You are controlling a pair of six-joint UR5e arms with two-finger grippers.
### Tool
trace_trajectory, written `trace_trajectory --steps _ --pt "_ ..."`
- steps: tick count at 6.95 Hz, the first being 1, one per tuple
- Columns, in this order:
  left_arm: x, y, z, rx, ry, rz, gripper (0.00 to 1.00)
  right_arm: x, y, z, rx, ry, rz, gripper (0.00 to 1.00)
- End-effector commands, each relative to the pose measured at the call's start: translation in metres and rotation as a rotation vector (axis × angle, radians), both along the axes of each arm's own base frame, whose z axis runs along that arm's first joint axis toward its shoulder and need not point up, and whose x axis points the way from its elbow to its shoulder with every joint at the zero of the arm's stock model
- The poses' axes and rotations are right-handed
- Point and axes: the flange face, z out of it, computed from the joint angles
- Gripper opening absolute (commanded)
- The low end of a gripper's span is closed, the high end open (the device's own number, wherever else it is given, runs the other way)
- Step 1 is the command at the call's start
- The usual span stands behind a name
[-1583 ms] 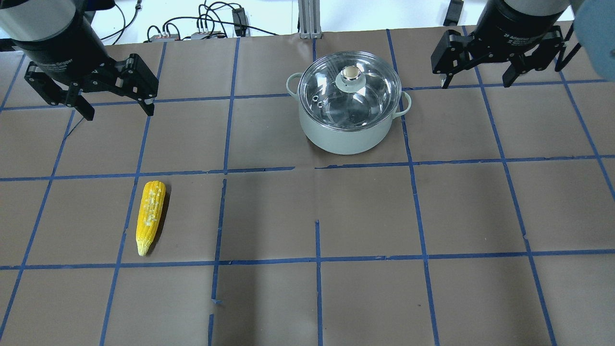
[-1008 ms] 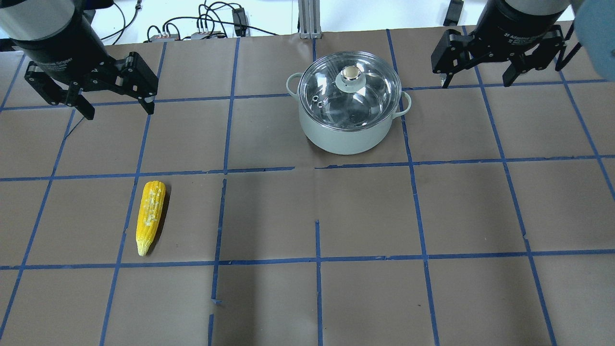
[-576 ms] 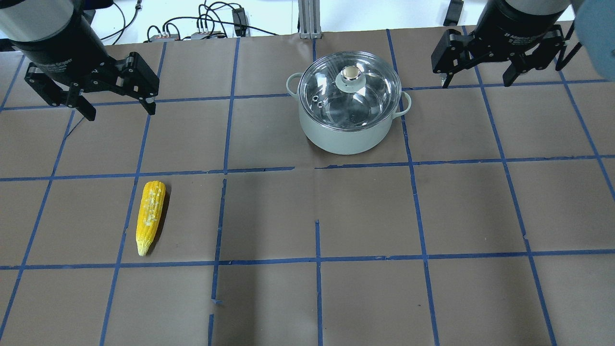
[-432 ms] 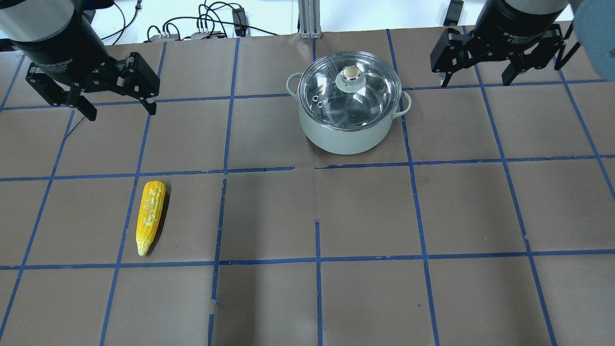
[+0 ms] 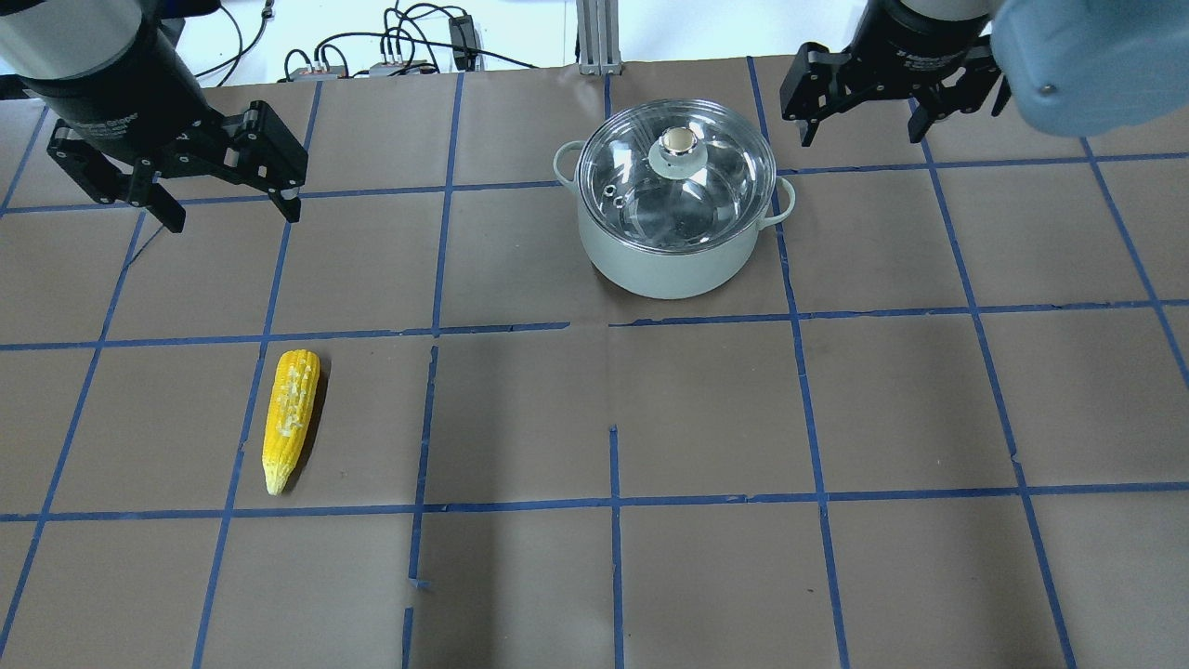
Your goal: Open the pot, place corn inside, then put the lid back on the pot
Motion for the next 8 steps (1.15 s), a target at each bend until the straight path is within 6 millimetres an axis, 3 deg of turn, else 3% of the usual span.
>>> trace_trajectory --steps 1,5,6,8 --pt "0.001 -0.002 -0.002 0.003 0.003 0.003 1.00 0.027 -0.048 -0.037 0.000 -0.008 0.008 0.99" --pt "0.001 -0.002 -0.003 0.006 0.003 0.001 1.00 0.114 -0.125 -0.092 0.011 -0.016 0.002 0.99" --pt "0.001 -0.002 -0.004 0.006 0.004 0.001 1.00 0.122 -0.141 -0.100 0.008 -0.011 0.003 0.99" --pt "0.001 -0.003 -0.005 0.009 0.006 0.001 1.00 0.134 -0.143 -0.115 0.026 -0.011 -0.003 0.97"
